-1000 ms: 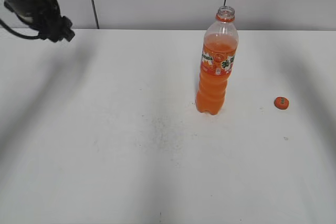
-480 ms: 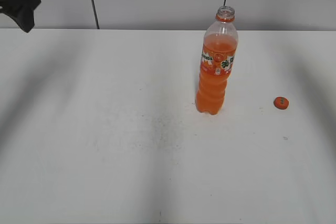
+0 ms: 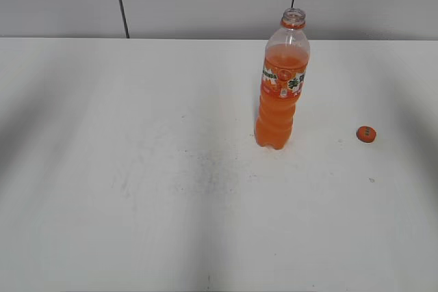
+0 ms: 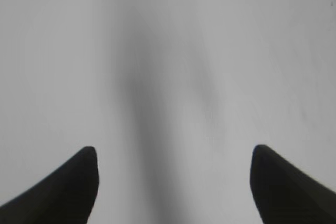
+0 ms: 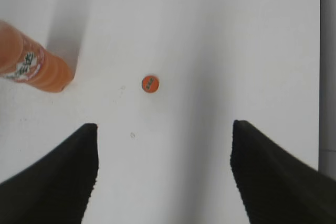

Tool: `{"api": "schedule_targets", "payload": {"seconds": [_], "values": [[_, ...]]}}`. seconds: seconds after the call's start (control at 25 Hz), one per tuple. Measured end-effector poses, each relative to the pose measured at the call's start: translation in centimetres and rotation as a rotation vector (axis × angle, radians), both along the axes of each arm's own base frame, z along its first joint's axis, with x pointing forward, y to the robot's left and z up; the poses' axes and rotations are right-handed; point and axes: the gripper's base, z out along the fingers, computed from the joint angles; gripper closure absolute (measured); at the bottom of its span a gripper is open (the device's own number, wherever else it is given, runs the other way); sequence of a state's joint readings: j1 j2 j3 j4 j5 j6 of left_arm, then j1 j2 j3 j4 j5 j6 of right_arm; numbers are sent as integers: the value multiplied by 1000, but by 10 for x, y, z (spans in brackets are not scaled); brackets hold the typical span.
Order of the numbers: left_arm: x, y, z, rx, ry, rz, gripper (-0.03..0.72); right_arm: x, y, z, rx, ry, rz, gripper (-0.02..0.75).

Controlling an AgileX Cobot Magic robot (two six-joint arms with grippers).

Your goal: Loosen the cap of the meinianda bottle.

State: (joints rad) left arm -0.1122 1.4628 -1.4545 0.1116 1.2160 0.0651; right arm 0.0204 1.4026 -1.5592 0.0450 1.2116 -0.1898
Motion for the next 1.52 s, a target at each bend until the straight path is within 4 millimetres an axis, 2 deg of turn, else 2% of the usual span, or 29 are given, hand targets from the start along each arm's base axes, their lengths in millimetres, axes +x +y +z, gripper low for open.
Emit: {"api": "schedule_targets", "payload": {"seconds": [0.16, 0.36, 0.48, 0.6, 0.8, 1.0, 1.2, 1.36, 1.52], "values": [[-55, 7, -20, 14, 45, -3, 148, -50, -1, -14, -2, 26, 6, 150], [-130, 11, -32, -40, -15, -8, 150, -117, -2, -54, -1, 71, 8, 150], [-176, 14, -41, -79, -98, -13, 151, -159, -3, -81, -1, 30, 7, 150], [-210, 16, -50, -108, -173, -18, 151, -186, -3, -106, 9, 0, 6, 150], [-256, 19, -64, -144, -325, -30, 152, -216, -3, -138, 16, -60, 5, 150], [-290, 23, -67, -161, -500, -40, 153, -235, -3, -157, 19, -153, 3, 150], [-315, 26, -70, -174, -641, -48, 155, -251, -4, -154, 25, -286, 4, 150], [-317, 26, -69, -177, -667, -50, 155, -265, -4, -151, 29, -382, 6, 150], [-310, 25, -70, -181, -724, -53, 155, -278, -4, -150, 33, -475, 7, 150]]}}
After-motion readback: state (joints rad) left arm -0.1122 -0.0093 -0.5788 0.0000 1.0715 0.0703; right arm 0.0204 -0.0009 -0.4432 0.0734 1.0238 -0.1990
